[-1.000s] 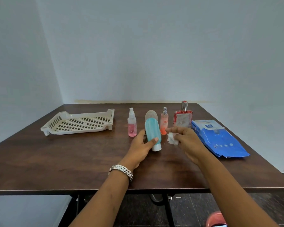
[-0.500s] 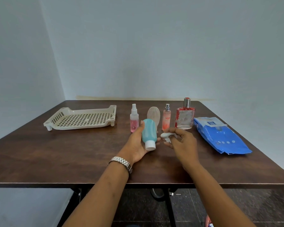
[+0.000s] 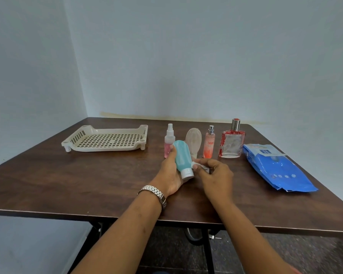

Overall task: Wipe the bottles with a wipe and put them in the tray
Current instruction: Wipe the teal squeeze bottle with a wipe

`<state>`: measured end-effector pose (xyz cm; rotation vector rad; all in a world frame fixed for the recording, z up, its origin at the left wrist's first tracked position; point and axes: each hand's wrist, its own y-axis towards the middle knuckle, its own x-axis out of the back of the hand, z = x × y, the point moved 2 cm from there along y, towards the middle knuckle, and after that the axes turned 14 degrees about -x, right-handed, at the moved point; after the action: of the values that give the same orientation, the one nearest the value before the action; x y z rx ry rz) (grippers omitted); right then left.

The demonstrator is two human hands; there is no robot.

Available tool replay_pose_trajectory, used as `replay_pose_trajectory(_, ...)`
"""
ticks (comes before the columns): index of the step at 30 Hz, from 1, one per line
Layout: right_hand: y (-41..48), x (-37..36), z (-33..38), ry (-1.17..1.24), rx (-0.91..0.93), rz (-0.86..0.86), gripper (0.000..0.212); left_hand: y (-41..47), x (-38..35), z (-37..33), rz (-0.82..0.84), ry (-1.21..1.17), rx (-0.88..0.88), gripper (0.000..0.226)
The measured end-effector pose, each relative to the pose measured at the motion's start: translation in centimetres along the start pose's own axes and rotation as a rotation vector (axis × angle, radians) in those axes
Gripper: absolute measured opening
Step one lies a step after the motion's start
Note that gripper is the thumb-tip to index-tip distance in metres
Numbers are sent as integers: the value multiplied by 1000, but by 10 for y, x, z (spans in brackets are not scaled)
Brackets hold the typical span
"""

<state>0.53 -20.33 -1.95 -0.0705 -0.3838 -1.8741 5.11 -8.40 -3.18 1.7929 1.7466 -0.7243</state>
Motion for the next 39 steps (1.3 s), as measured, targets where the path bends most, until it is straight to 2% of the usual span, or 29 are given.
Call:
replay_pose_trajectory(9, 0, -2, 2, -22, 32, -14, 10, -1, 0, 1, -11, 43, -33, 45)
replay_pose_trajectory(14, 2, 2, 6, -97, 83, 78, 10, -6, -5, -3, -62, 62, -59, 42)
replay_pose_trajectory(18, 24, 13, 9, -130, 94, 145, 12, 1, -18, 2, -124, 57, -84, 56)
replay_pose_trajectory(23, 50, 27, -4, -146, 154, 153, 11, 18, -33, 17, -117, 92, -50, 48)
replay_pose_trajectory(30, 55, 16, -12, -73, 198, 207, 9, 18, -22, 18, -168, 9, -76, 60)
replay_pose_trajectory(34, 52, 12, -14, -25, 192, 136, 10, 17, -23, 18, -142, -21, -73, 63)
replay_pose_trajectory(39, 48, 10, -12, -75, 221, 72, 9, 14, -23, 16, -96, -49, -46, 60)
